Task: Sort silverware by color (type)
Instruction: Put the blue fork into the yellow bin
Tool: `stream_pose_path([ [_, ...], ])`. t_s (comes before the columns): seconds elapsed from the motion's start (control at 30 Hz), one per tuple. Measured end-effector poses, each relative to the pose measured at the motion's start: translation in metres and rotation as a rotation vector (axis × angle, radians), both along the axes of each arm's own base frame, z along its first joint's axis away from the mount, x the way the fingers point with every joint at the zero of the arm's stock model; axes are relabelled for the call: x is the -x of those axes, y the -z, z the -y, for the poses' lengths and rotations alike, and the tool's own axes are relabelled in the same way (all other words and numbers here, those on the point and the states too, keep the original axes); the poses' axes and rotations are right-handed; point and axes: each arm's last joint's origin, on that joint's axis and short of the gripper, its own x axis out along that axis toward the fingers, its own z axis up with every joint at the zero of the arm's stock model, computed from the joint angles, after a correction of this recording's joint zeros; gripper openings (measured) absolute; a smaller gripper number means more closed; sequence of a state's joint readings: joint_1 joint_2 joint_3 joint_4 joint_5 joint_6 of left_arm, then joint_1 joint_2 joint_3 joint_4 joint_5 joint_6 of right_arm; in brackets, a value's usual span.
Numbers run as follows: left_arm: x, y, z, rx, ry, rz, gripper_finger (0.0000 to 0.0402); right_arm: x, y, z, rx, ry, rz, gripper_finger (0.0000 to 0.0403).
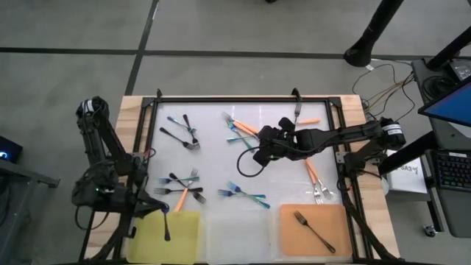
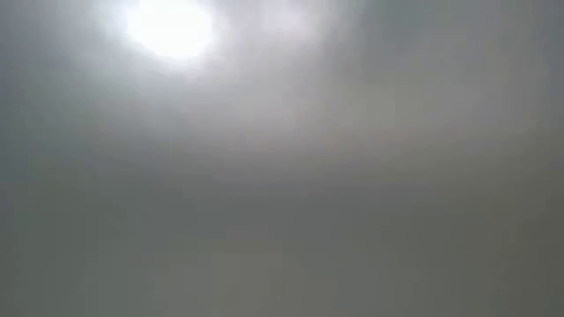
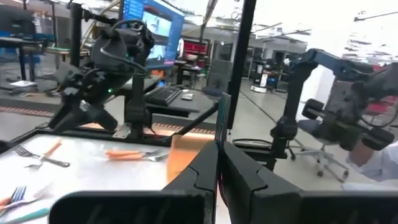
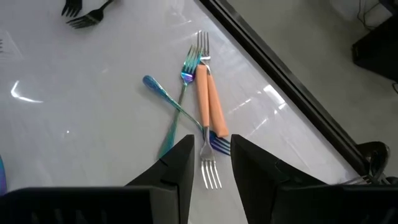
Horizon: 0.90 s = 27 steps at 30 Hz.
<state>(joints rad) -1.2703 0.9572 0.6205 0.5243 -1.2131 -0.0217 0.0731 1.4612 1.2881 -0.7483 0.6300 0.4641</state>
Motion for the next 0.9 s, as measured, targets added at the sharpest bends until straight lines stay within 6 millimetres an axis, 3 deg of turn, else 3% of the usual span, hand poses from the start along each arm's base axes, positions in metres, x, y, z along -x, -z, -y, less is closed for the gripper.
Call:
stream_pose_path([
  [0.23,-0.003,0.014,-0.012,0.094,0.003,-0.094,0.0000,0.000,0.000,0.001,0.001,0.002,-0.001,0.0095],
  [0.43,-0.017,0.016,-0.021,0.158,0.111,-0.219,0.0000,0.000,0.000,0.004,0.001,0.013,0.000,0.0095],
  [0.73,-0.014,0.006,-0.036,0.253,-0.015,-0.735,0.0000,0.000,0.000,0.005,0.002,0.014,-0.001,0.0095],
  [0.9,-0.013,-0.004,-0.027,0.266,-0.034,-0.960,0.0000,0.000,0.000,0.005,0.002,0.014,-0.001,0.0095],
])
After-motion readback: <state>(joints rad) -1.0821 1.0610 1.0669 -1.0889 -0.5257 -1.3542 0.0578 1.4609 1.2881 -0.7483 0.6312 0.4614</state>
